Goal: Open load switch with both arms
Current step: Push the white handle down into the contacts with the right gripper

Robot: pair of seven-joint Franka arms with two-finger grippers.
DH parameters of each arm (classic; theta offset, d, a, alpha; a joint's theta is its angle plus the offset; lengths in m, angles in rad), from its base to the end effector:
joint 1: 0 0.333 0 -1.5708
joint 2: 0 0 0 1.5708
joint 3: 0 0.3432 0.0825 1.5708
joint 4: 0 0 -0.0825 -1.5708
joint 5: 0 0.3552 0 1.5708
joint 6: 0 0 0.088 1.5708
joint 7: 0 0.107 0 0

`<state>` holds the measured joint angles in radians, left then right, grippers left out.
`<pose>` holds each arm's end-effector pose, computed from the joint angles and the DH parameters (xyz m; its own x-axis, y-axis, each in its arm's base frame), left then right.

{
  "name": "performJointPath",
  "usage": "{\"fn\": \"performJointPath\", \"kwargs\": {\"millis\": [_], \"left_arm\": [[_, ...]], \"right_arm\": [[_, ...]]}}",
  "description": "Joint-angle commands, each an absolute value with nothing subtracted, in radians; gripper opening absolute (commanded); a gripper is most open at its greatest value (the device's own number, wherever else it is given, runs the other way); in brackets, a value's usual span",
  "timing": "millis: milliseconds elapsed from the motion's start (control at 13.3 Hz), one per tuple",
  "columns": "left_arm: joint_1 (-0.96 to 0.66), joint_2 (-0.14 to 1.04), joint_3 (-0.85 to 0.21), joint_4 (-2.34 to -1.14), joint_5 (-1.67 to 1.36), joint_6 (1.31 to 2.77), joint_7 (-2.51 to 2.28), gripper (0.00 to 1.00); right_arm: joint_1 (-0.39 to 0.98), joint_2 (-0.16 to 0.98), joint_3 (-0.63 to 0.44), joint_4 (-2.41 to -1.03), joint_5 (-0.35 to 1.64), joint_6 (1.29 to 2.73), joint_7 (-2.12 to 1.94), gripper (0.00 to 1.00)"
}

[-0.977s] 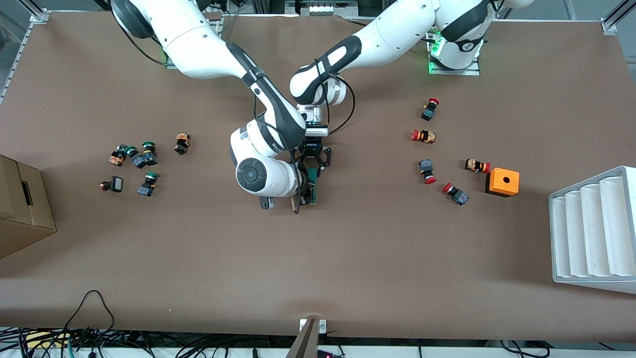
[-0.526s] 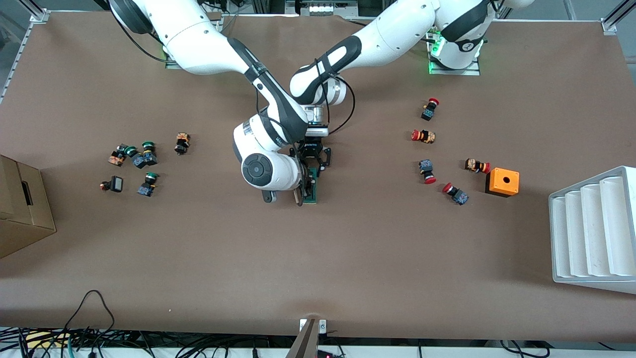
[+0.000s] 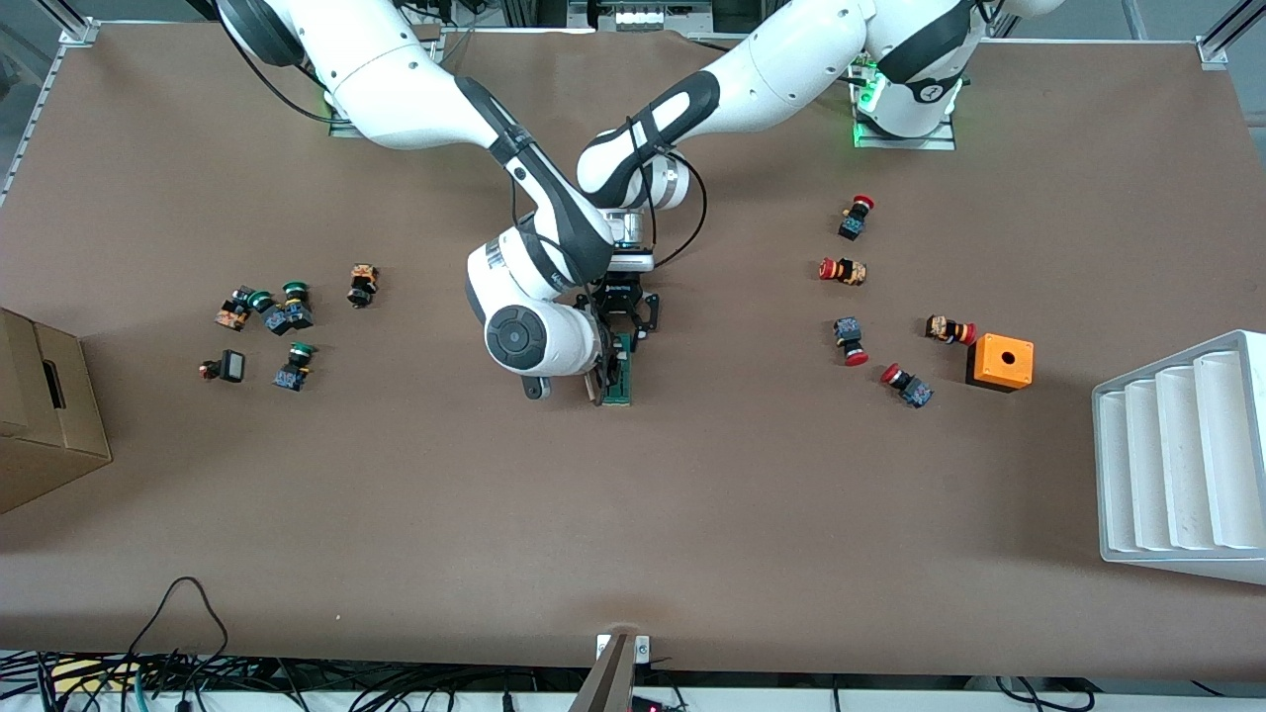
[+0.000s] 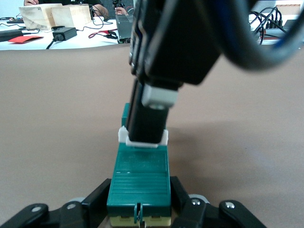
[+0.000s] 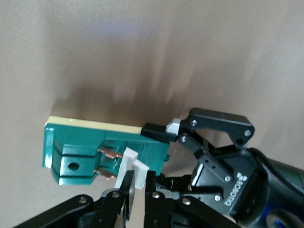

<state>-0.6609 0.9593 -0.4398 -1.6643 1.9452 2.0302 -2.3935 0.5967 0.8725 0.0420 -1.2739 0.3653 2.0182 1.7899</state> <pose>0.3839 -0.5461 0.1214 0.4769 0.0056 0.8789 0.0188 -0.9998 -0.0038 0.5825 0.4480 0.2532 0.1815 -0.9403 -0.2878 -0.9418 -0.2504 0.2242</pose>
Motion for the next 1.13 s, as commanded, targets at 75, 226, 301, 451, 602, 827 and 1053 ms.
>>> {"fn": "performJointPath", "kwargs": {"millis": [75, 226, 301, 451, 602, 827, 1053], "left_arm": [[-0.666, 1.011, -0.428, -1.595, 1.997, 2.097, -2.396, 0.25], [-0.667, 1.011, -0.428, -1.595, 1.997, 2.095, -2.396, 0.25], [-0.667, 1.011, -0.428, -1.595, 1.997, 2.095, -2.396, 0.25], [-0.667, 1.011, -0.428, -1.595, 1.997, 2.095, -2.396, 0.25], [-0.666, 1.014, -0.428, -1.595, 1.999, 2.095, -2.396, 0.25], [-0.666, 1.015, -0.429, -1.594, 2.009, 2.095, -2.396, 0.25], [-0.666, 1.015, -0.428, -1.594, 2.010, 2.095, -2.396, 0.25]], "right_arm": [[0.597, 0.864, 0.041, -1.324, 0.328, 2.060, 1.778, 0.13], [0.598, 0.868, 0.041, -1.325, 0.327, 2.068, 1.773, 0.13], [0.598, 0.871, 0.041, -1.325, 0.327, 2.075, 1.773, 0.13], [0.600, 0.879, 0.041, -1.327, 0.327, 2.088, 1.773, 0.13], [0.603, 0.885, 0.041, -1.331, 0.325, 2.097, 1.773, 0.13], [0.603, 0.882, 0.041, -1.330, 0.328, 2.102, 1.778, 0.13], [0.586, 0.836, 0.038, -1.316, 0.333, 2.065, 1.775, 0.24]]}}
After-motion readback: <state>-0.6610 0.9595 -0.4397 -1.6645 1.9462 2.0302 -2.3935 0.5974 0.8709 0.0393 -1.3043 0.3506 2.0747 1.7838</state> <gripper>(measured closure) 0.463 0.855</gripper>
